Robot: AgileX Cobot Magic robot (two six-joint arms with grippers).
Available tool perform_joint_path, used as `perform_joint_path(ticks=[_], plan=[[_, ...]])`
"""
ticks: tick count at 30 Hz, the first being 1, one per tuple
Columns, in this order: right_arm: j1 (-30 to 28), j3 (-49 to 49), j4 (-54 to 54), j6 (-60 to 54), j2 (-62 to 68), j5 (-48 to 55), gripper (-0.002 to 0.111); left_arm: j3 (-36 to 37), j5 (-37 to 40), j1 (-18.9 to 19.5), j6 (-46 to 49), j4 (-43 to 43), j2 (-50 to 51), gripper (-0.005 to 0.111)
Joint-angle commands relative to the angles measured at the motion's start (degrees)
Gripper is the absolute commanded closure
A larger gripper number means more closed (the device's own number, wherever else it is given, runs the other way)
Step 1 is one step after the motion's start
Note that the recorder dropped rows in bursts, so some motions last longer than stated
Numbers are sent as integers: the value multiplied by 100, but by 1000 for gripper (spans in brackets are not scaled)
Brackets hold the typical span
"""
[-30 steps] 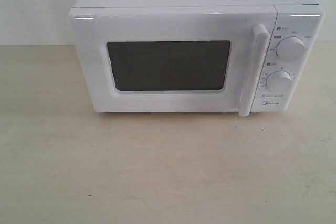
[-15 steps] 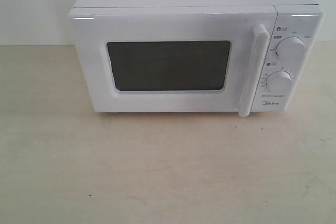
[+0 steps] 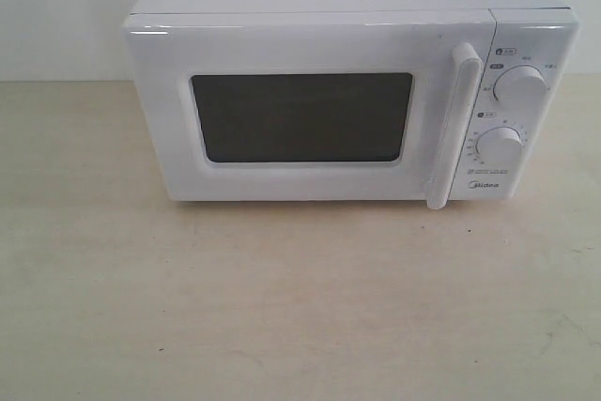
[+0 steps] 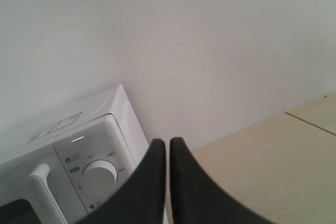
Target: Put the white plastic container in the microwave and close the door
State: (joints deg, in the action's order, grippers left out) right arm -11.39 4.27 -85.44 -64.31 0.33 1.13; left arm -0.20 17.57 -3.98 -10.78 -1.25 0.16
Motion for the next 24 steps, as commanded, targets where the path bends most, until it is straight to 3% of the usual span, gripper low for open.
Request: perform_joint_path(ticks=[1,2,5,8,10,13,24], plan=[[8,-23,362,-39,-33,120,108,20,5,30,38,-7,-16,102],[8,-23,563,23,-33,261,108,20,5,30,38,-7,-16,102],[331,-23,3215,1732,-33,582,108,20,5,30,38,-7,-16,102],[723,-48,6831,5224,-33,798,108,20,5,30,38,-7,-16,102],[853,-296,8270,6879,-33,680,108,20,5,30,38,-7,-16,102],[866,-427,8604,7599,-33,383,108,20,5,30,38,-7,-16,102],[866,-427,9113,7543,-33,1441,108,20,5,30,38,-7,-16,102]])
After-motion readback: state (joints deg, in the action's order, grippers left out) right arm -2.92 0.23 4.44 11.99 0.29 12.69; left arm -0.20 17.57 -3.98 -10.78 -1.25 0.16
